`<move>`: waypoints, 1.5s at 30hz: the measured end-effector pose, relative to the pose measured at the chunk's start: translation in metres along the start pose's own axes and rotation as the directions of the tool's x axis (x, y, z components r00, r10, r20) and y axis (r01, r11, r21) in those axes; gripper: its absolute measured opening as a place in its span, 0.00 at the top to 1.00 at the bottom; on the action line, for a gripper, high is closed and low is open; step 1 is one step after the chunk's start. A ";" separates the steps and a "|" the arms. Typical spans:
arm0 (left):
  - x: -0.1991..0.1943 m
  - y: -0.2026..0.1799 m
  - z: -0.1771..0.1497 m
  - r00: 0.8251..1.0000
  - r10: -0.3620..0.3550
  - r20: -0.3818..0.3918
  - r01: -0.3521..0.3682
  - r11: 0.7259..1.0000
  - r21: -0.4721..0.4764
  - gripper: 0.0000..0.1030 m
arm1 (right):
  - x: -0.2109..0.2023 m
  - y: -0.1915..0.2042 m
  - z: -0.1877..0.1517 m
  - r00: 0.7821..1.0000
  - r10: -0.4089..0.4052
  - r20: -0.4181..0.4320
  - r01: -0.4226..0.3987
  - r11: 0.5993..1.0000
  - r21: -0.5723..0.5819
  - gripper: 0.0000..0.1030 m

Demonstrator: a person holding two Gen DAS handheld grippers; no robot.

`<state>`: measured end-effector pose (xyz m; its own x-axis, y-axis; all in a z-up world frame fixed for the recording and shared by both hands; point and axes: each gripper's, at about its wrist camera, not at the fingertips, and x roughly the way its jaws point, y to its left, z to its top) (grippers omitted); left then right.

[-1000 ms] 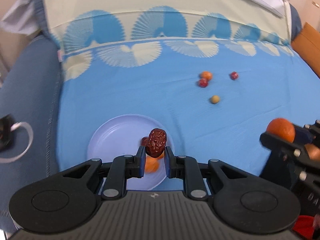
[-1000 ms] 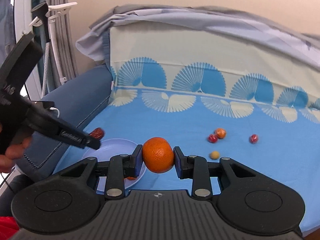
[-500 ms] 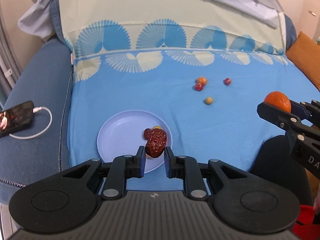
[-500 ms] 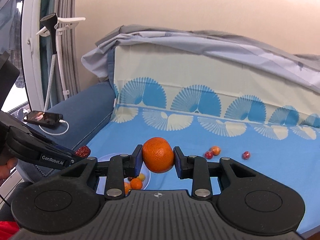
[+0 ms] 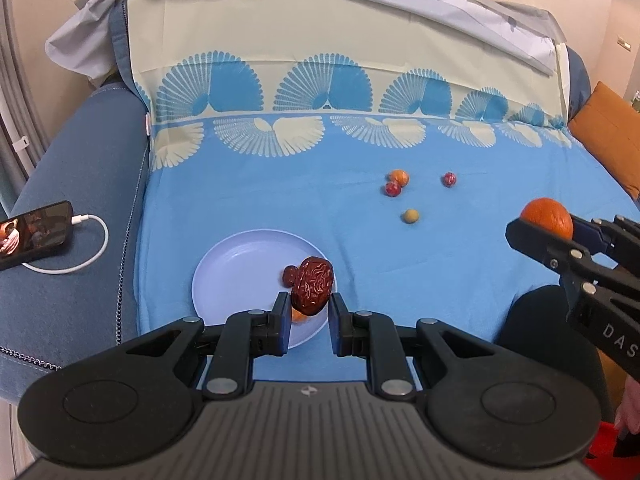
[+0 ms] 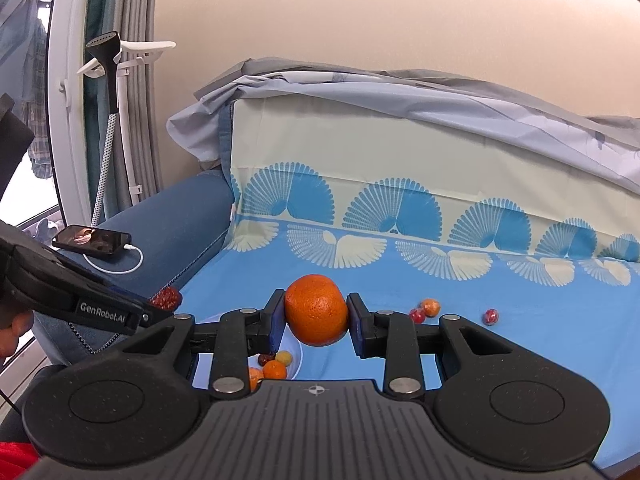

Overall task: Organize fruits
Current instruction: 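Carry both fruits over the plate and open both tools to release them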

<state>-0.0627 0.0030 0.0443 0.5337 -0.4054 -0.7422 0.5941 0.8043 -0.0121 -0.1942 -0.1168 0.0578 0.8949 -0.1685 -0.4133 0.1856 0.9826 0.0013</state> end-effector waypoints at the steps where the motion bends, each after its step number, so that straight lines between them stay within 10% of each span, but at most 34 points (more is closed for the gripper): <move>1: 0.001 0.000 0.000 1.000 0.002 -0.001 -0.002 1.000 -0.002 0.80 | 0.001 0.000 0.000 1.000 0.001 -0.001 -0.001 1.000 0.001 0.67; 45: 0.072 0.076 0.006 0.992 0.071 -0.103 -0.091 0.973 -0.213 0.80 | 0.121 0.024 -0.015 0.964 0.115 -0.238 -0.122 0.992 -0.015 0.67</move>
<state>0.0240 0.0325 -0.0061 0.5096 -0.3007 -0.8062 0.4006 0.9121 -0.0870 -0.0880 -0.1126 -0.0058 0.7878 -0.0315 -0.6152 0.0694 0.9969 0.0379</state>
